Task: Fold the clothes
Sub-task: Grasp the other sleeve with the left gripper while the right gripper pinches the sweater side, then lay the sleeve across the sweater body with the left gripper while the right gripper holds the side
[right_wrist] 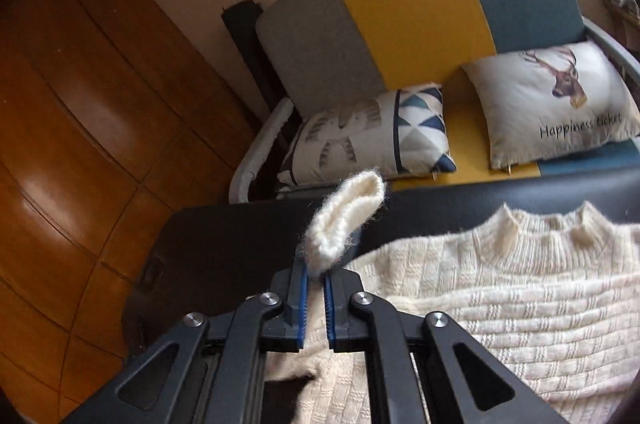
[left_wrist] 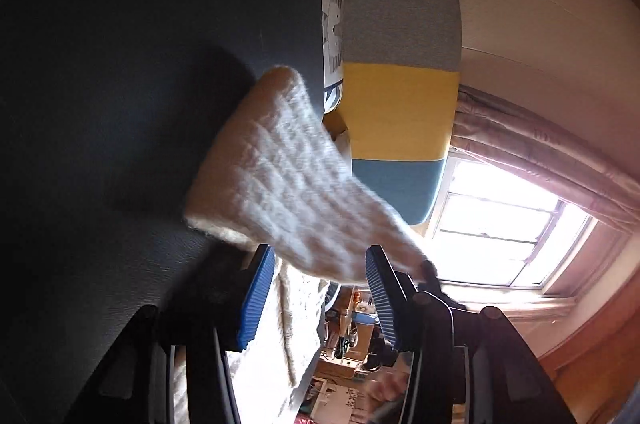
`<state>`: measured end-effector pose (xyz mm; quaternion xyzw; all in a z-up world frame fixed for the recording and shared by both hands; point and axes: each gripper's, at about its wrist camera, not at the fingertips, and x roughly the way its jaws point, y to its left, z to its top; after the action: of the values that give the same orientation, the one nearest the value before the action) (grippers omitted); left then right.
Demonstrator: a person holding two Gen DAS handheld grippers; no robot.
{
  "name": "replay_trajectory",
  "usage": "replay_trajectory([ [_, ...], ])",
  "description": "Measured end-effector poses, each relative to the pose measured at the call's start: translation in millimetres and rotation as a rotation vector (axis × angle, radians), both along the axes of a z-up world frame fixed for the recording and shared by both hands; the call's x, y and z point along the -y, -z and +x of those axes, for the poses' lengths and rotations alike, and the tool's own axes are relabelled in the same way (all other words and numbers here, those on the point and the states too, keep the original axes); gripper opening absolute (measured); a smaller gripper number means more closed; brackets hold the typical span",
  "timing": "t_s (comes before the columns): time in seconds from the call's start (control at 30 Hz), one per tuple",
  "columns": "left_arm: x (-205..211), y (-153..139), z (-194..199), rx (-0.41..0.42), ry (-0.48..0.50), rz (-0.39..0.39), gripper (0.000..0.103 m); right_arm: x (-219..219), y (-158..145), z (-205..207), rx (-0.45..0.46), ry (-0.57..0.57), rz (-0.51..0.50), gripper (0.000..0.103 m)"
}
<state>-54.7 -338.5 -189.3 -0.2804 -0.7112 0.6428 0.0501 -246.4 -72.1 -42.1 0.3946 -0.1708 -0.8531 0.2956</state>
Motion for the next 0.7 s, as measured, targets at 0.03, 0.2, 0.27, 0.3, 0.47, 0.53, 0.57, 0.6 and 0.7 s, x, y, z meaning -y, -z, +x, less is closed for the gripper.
replay_trajectory([
  [0.03, -4, 1, -6, 0.005, 0.001, -0.001, 0.047, -2, -11, -1, -0.021, -0.001, -0.003, 0.006],
  [0.2, -23, 3, -35, 0.026, 0.017, -0.011, 0.047, -34, -50, 4, -0.117, 0.03, 0.001, 0.006],
  [0.27, -30, 2, -46, 0.035, 0.031, -0.033, 0.047, -56, -56, 4, -0.133, 0.063, -0.007, 0.005],
  [0.3, -35, 2, -52, 0.04, 0.042, -0.042, 0.048, -68, -57, 3, -0.135, 0.084, -0.015, 0.005],
  [0.47, -51, 6, -75, 0.073, 0.08, -0.094, 0.048, -132, -56, 3, -0.122, 0.189, -0.043, 0.006],
  [0.53, -57, 7, -83, 0.083, 0.091, -0.112, 0.047, -156, -47, 3, -0.102, 0.225, -0.048, 0.006],
  [0.57, -59, 7, -86, 0.091, 0.094, -0.123, 0.047, -167, -42, 3, -0.089, 0.242, -0.049, 0.006],
  [0.6, -61, 8, -87, 0.098, 0.093, -0.131, 0.048, -178, -36, 3, -0.075, 0.258, -0.051, 0.006],
  [0.7, -66, 4, -90, 0.102, 0.091, -0.17, 0.047, -210, -11, 8, -0.021, 0.296, -0.047, 0.006],
])
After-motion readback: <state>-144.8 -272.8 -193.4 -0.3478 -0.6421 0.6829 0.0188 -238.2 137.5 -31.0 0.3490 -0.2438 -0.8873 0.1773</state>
